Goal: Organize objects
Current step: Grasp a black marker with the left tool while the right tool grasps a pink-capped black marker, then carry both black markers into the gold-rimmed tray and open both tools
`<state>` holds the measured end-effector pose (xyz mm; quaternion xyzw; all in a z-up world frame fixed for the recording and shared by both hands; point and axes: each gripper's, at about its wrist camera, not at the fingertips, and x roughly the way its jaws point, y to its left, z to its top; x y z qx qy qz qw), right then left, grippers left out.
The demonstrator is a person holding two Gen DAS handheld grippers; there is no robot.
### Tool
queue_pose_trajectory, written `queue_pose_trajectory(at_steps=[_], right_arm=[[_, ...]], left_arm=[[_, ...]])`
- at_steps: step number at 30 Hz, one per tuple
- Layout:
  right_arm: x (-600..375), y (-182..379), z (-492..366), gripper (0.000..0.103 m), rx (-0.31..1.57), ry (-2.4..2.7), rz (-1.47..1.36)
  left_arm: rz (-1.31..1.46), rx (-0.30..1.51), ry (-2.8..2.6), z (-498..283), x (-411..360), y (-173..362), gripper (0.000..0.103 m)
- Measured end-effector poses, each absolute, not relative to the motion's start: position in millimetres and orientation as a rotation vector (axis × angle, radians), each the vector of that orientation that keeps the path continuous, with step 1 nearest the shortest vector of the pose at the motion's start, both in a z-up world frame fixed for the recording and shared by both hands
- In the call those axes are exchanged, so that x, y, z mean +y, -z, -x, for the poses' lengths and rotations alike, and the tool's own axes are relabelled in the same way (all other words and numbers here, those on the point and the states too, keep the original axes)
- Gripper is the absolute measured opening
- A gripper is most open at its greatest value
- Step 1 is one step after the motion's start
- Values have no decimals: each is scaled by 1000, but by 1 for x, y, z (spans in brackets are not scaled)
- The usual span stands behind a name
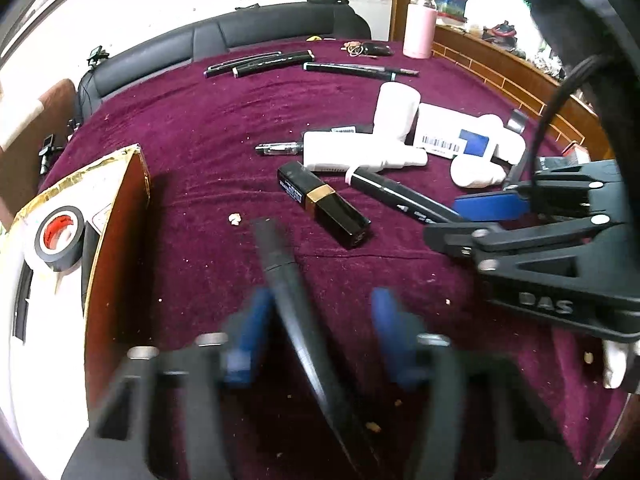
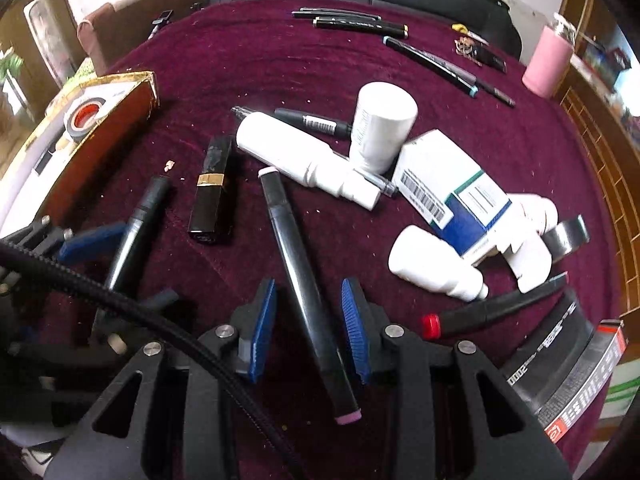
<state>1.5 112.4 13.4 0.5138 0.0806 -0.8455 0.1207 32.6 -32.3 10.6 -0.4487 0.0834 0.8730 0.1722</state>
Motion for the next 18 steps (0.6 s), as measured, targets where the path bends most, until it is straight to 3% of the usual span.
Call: queue_pose_trajectory(at_steps=[2, 4, 7, 18], right_arm=[[104, -10, 3, 28, 247, 2474, -1502], [99, -9, 4, 17, 257, 2463, -1492], [100, -10, 0, 13, 211, 2438, -1490], [118, -38, -24, 13, -103, 2368, -1427]], left_arm=[[1284, 178, -2462, -31, -39, -13, 12], [1288, 133, -2463, -31, -46, -14, 11], [1277, 97, -2462, -40, -50, -20, 11], [1195, -29, -2482, -64, -76, -44, 12]])
